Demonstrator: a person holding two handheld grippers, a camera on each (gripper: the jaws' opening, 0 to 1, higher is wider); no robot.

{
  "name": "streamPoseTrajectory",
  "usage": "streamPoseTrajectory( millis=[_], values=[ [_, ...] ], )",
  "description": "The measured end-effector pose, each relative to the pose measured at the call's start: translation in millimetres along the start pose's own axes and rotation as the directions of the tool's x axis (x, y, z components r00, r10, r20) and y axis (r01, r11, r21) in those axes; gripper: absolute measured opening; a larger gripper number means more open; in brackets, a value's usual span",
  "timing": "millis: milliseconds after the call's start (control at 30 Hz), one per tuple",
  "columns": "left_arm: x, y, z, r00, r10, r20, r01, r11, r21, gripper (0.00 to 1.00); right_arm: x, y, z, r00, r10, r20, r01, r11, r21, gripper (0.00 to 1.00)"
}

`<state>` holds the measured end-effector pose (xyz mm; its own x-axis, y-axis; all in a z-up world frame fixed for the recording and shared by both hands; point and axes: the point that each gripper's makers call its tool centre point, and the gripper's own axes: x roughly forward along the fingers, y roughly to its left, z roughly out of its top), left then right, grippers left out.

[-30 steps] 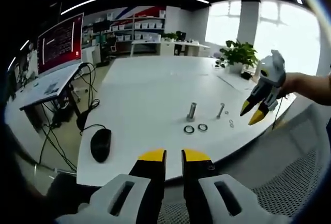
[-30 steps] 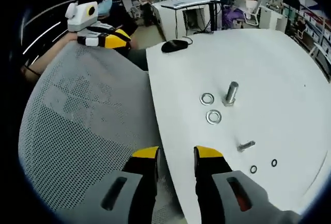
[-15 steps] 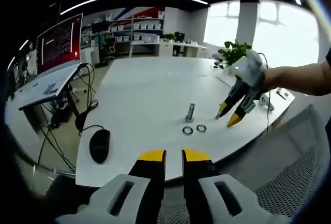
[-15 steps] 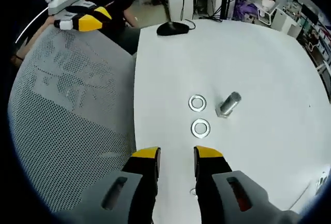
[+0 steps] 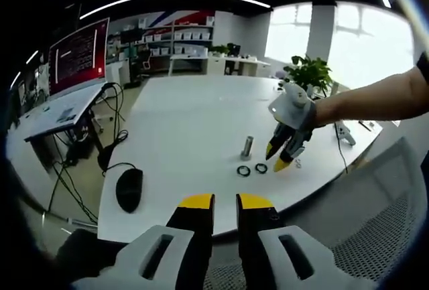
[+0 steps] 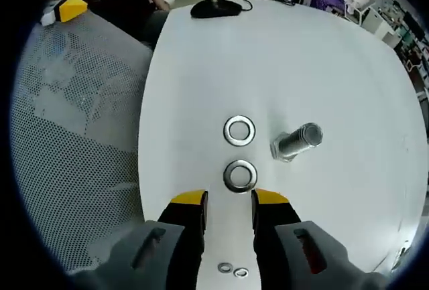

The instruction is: Place the washer onto the threaded stud by aligning its center hole with the stud, sliding it down to the base, and recovering from edge contact or off-axis alignment until the washer reaches the visible bottom stop.

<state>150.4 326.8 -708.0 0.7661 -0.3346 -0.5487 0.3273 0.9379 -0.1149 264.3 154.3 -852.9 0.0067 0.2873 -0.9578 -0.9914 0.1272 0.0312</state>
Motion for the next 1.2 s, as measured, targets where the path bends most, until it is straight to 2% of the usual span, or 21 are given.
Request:
streamPoseTrajectory(
  millis=[200, 433, 500, 600, 633, 667, 800, 1200],
  values=[
    [-0.1, 0.1, 1.3, 1.000, 0.000, 0.007, 0.000, 1.000, -0.007, 0.11, 9.3, -11.2, 3.9, 1.000, -0.022, -0.020, 0.022, 0.999, -0.028, 0.29],
    [0.2, 0.1, 0.4, 1.000, 0.000, 0.001, 0.000, 1.000, -0.003, 0.11, 16.9, -2.1, 6.2, 0.999, 0.020, -0.047, -0.022, 0.998, -0.053, 0.29],
    [0.3, 0.2, 0.4, 1.000, 0.000, 0.001, 0.000, 1.000, -0.004, 0.11, 16.6, -3.4, 7.1, 0.998, 0.010, -0.059, -0.015, 0.996, -0.085, 0.28],
    [0.3, 0.2, 0.5, 1.000, -0.001, 0.001, 0.001, 1.000, -0.004, 0.10, 17.7, -5.5, 8.6, 0.998, 0.007, -0.065, -0.012, 0.997, -0.081, 0.27],
    [0.4, 0.1, 0.5, 1.000, -0.001, 0.001, 0.001, 1.000, -0.003, 0.10, 18.6, -7.8, 8.4, 0.997, -0.001, -0.072, -0.005, 0.995, -0.097, 0.26],
    [0.4, 0.2, 0.5, 1.000, -0.001, 0.000, 0.001, 1.000, -0.003, 0.10, 18.5, -9.3, 7.8, 0.996, -0.014, -0.087, 0.001, 0.989, -0.147, 0.26],
    [0.5, 0.3, 0.7, 1.000, -0.001, 0.001, 0.001, 1.000, -0.004, 0.10, 20.4, -9.6, 8.4, 0.994, -0.008, -0.106, -0.009, 0.988, -0.157, 0.26],
    [0.3, 0.2, 0.7, 1.000, -0.004, 0.001, 0.004, 1.000, -0.003, 0.10, 20.1, -10.0, 9.4, 0.996, -0.004, -0.089, -0.010, 0.987, -0.160, 0.24]
  ],
)
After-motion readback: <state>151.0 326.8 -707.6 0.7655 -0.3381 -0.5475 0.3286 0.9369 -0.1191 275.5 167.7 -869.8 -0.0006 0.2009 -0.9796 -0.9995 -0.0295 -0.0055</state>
